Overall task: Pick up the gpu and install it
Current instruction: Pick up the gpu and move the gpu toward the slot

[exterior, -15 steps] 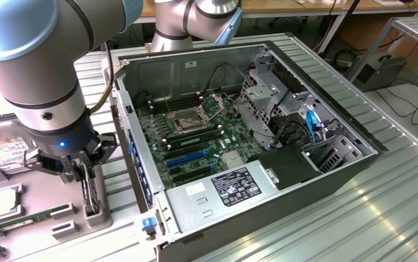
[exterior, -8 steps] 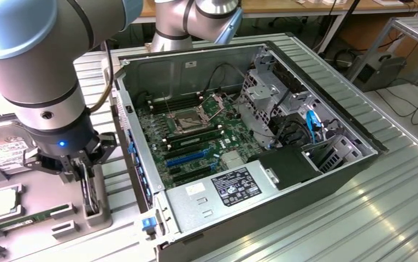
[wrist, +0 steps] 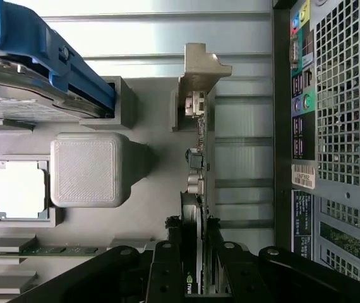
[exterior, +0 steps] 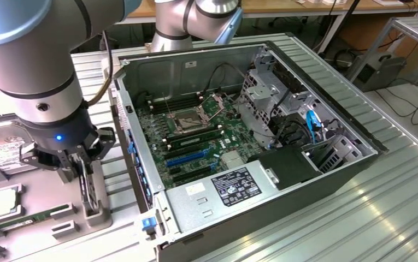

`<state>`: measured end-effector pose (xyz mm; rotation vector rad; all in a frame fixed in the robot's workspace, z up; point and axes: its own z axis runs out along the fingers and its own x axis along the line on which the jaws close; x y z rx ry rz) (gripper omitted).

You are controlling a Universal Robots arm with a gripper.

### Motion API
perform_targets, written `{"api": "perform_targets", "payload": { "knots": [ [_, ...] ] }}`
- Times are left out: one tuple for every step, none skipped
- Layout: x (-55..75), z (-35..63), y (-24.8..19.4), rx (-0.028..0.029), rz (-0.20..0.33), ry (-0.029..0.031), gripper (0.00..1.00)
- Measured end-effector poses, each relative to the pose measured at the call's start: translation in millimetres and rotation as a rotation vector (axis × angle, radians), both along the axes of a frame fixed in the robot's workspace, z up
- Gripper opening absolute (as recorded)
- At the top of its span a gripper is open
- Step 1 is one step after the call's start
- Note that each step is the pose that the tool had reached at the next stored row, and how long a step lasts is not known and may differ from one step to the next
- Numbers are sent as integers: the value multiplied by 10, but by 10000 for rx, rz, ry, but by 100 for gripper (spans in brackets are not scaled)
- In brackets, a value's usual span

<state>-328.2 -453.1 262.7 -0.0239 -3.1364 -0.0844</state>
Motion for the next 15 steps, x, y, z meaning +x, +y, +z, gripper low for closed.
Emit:
{"api": "perform_targets", "payload": {
  "knots": [
    [0, 31, 0, 0, 0, 0, 26],
    [0, 71, 0, 0, 0, 0, 26],
    [0, 115, 0, 0, 0, 0, 26],
    [0, 162, 0, 1, -1, -1, 26],
    [0, 207, 0, 1, 0, 0, 26],
    [0, 252, 0, 2, 0, -1, 26],
    [0, 300, 0, 1, 0, -1, 26],
    [0, 363, 0, 1, 0, 0, 26],
    [0, 411, 0, 3, 0, 0, 26],
    [0, 451, 0, 4, 1, 0, 26],
    [0, 505, 0, 7, 1, -1, 26],
    [1, 549, 0, 7, 1, 0, 26],
    [2, 598, 0, 10, 2, 0, 26],
    [5, 654, 0, 14, 4, 0, 26],
    [8, 699, 0, 17, 4, 1, 26]
  ]
}}
